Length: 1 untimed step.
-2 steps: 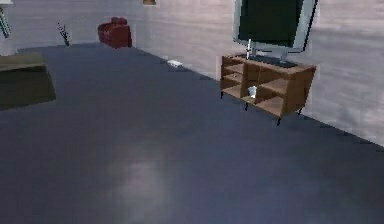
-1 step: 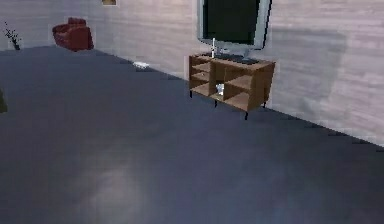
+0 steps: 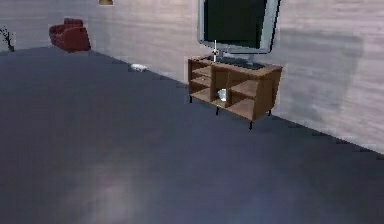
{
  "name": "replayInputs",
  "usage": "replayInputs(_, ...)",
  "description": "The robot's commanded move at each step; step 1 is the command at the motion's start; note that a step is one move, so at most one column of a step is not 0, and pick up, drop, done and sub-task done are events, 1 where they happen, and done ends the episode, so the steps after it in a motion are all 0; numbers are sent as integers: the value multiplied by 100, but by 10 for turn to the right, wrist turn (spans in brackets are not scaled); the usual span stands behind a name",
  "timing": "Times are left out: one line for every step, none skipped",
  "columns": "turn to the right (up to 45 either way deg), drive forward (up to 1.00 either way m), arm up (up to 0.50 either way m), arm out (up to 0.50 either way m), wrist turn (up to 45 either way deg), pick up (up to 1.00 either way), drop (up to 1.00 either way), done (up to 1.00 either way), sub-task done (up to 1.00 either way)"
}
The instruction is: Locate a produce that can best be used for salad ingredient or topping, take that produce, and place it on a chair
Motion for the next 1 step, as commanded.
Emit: replayInputs(420, 0, 0, 0, 0, 0, 0, 0, 0)
